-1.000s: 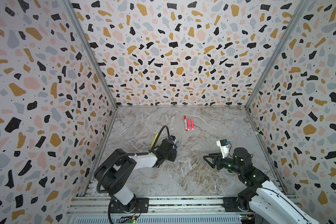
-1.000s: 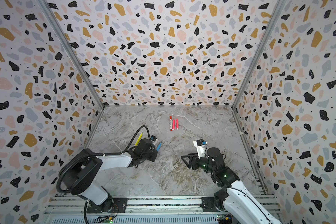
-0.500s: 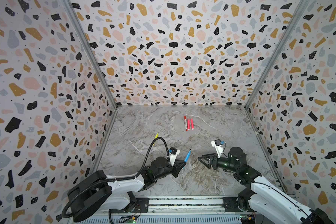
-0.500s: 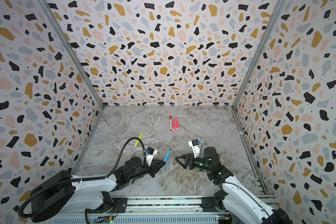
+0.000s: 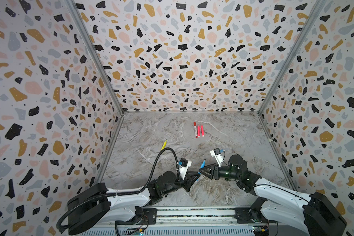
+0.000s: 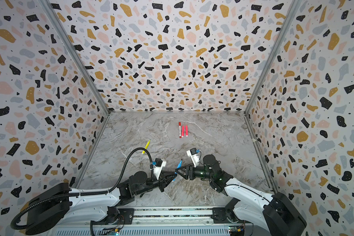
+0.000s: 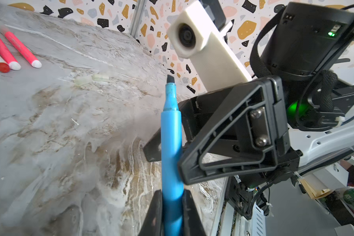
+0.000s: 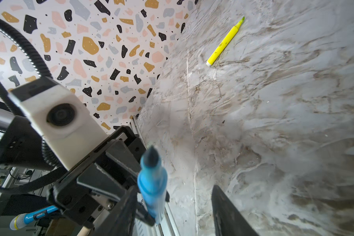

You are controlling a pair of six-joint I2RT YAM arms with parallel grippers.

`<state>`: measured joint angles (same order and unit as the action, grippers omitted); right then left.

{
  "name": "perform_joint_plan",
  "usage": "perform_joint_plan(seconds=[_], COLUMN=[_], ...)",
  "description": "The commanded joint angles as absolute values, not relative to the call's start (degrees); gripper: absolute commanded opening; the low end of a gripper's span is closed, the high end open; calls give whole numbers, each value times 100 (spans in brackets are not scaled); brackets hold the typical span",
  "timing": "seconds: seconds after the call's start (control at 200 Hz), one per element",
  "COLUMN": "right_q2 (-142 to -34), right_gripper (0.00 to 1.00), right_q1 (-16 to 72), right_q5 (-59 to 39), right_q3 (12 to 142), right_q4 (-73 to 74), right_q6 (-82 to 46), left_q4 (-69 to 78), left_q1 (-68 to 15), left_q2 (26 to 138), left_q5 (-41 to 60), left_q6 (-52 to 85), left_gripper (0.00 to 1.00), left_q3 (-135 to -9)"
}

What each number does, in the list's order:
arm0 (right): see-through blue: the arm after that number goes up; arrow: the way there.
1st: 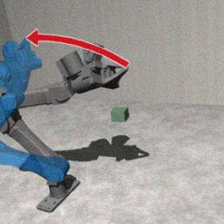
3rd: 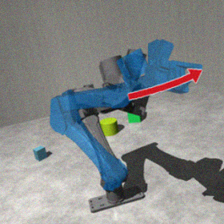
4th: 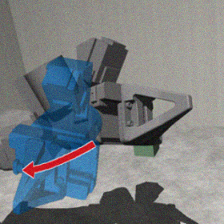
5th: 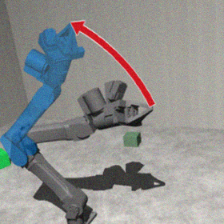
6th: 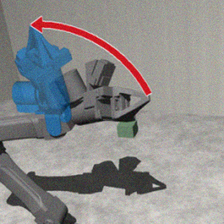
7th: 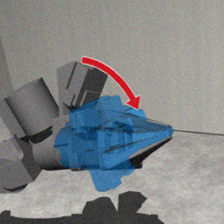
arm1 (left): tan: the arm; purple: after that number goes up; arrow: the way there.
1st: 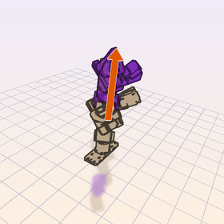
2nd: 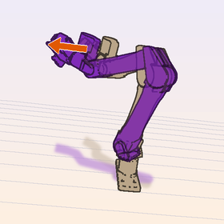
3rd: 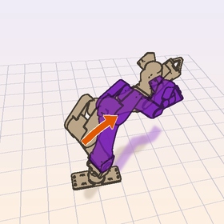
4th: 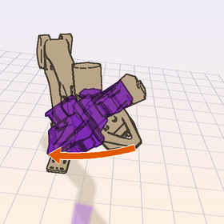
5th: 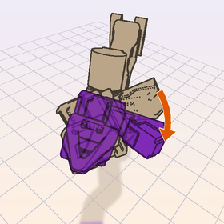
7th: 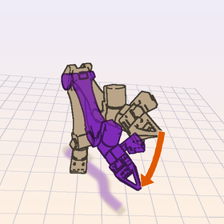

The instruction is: Insert the pens into the pen caps

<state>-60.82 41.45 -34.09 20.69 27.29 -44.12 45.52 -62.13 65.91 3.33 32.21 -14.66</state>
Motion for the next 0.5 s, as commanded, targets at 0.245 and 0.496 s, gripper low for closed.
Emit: perform_joint_plan(seconds=[0.245,0.496], right_q2=[-6329,-6047], right_gripper=[3,1], right_q1=[4412,4421], right_q5=[-3175,-3012], right_q3=[2356,2338], right_q4=[3336,3041], right_q6=[-4533,-4427], left_q4=[4931,4713], left_q1=[-6381,-6381], left_q2=[6504,6539], left_q5=[70,41], left_q6=[3302,3297], left_gripper=[7,35], left_q3=[-1403,-1525])
